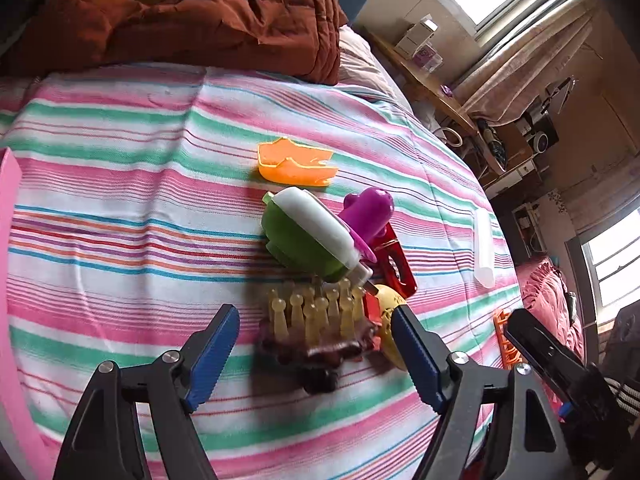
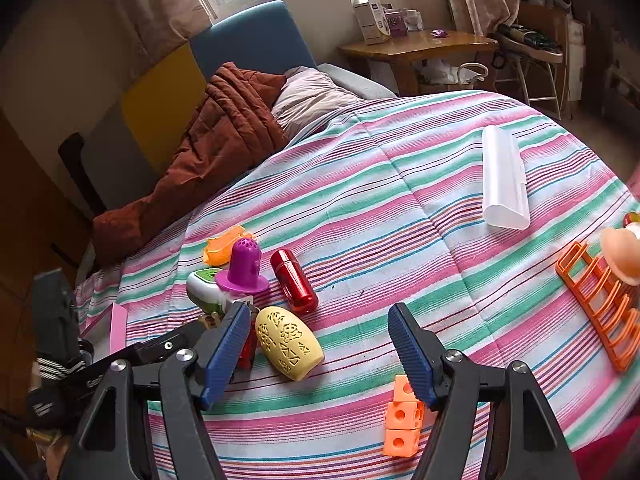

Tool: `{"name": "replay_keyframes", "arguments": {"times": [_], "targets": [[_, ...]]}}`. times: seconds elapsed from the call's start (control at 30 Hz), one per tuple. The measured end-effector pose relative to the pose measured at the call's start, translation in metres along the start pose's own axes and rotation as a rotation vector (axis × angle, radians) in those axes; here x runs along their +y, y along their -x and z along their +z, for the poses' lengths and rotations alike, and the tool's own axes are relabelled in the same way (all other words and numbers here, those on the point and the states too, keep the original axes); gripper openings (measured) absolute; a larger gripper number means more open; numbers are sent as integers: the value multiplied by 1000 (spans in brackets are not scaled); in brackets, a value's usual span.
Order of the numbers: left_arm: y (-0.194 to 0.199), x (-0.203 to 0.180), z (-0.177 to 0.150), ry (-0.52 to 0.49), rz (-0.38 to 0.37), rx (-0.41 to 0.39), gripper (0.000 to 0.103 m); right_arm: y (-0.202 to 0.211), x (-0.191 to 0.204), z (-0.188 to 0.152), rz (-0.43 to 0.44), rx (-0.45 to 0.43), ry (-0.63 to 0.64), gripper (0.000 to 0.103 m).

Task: Organize rigid objects
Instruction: 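Close the left tool on the brown peg board with yellow pegs, then carry the peg board toward the tray with the left tool while the right tool grasps the yellow egg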

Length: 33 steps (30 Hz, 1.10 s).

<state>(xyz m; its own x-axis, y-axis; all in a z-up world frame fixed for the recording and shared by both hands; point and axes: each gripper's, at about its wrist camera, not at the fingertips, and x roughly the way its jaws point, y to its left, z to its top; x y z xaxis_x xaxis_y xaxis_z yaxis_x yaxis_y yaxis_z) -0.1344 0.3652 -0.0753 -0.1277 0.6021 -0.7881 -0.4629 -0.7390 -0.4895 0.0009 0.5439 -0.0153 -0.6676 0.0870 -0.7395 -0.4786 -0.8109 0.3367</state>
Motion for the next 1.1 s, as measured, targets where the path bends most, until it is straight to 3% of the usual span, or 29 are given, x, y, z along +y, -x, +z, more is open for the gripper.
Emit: {"name": "replay_keyframes", "arguments": {"times": [0.1, 0.13, 0.23, 0.5, 0.77, 1.1], "targets": [[-16, 7, -1, 24, -14, 32, 77, -2, 0, 0, -4, 5, 1, 72], [-14, 7, -2, 17, -26, 15, 68, -2, 0, -1, -5, 6, 2, 72], [-7, 11, -9, 29, -55, 22, 68, -3, 0, -1, -4, 9, 6, 72], [37, 19, -56, -92, 27, 2, 68, -17, 9, -10, 22, 74, 35, 72], [67, 19, -104, -199, 58, 20, 68, -36, 38, -28, 11, 157, 217, 72], [68, 18, -109, -225, 50, 2, 68, -91, 61, -27, -93, 296, 383, 72]]}}
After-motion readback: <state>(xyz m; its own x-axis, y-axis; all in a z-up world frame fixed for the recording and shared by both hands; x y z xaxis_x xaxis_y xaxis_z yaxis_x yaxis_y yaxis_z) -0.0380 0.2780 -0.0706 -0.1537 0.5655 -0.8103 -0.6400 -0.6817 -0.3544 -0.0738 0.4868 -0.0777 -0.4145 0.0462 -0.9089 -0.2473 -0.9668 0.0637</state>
